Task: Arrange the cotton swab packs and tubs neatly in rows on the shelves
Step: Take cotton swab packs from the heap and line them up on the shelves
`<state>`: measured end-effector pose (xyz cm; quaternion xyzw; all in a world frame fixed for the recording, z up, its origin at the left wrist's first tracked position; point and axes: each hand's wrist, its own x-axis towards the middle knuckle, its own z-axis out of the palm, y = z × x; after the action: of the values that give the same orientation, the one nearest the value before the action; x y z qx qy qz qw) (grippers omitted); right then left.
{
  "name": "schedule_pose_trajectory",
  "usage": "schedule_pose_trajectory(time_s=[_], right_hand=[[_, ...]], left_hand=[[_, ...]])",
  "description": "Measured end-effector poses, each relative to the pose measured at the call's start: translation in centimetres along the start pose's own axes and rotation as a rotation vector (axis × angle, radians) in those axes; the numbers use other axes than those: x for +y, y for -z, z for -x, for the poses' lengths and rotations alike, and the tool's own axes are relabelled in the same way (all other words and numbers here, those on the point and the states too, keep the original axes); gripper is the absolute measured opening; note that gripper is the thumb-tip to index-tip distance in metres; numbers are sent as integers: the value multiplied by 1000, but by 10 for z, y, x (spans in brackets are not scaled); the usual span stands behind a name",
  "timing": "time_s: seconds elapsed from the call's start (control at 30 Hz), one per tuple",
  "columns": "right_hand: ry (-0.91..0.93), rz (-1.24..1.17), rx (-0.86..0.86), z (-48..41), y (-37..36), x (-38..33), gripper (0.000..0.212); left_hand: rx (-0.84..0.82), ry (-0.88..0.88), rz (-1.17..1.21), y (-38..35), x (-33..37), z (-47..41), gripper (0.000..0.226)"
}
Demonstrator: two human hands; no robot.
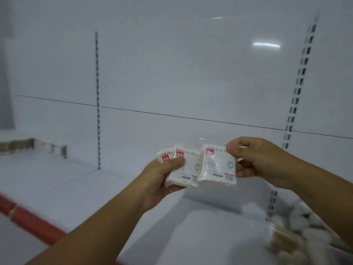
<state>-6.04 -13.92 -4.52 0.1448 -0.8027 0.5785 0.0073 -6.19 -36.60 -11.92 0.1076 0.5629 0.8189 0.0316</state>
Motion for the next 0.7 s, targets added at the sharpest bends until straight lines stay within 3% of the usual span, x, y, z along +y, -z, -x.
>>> schedule_pose_trajectory(time_s=[0.17, 0.37, 0.57, 0.7], right_hand=[[30, 15, -273, -56, -185, -16, 18], [34, 12, -369, -105, -349, -22, 14], [-91, -246, -518, -154, -453, -11, 15], [-44, -309, -539, -205, -503, -7, 14]], left_hand=[[222, -39, -65, 166, 37, 52, 47], [452, -29, -119, 300, 61, 90, 44], [501, -20, -94, 392, 77, 96, 53], [462, 59, -26, 453, 94, 79, 36]])
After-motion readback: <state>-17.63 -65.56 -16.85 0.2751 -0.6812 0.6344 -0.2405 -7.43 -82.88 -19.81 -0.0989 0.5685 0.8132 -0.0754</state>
